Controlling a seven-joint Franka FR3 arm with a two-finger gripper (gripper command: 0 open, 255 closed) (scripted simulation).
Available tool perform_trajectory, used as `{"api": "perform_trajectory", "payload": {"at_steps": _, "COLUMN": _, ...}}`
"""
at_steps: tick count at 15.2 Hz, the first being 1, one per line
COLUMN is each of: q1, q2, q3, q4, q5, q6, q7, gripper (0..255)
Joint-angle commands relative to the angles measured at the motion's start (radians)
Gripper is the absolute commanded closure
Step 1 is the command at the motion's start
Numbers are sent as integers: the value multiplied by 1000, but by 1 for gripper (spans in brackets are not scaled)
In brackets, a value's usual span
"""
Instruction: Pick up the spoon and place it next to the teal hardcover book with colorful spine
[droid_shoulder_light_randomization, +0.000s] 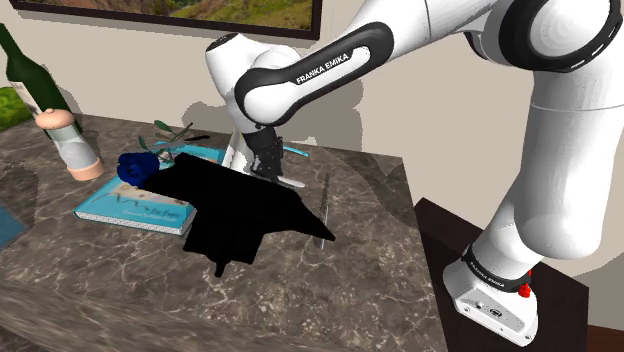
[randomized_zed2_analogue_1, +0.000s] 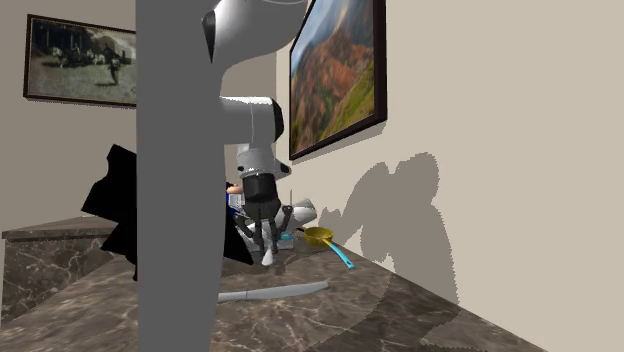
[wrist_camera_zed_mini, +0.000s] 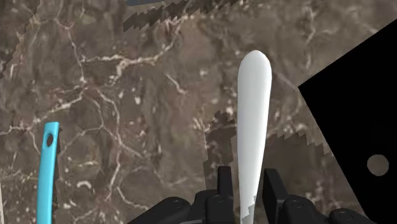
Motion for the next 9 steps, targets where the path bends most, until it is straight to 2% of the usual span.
{"api": "perform_trajectory", "payload": {"at_steps": 1, "q1": -2, "q2": 17, "q3": 10, "q4": -1, "q5": 38, "q6": 13, "q7": 6, "gripper": 255}}
{"api": "perform_trajectory", "payload": {"at_steps": 9, "q1": -1, "q2": 22, "q3": 9, "q4": -5, "q5": 37, "q6": 21, "q7": 8, "gripper": 255}}
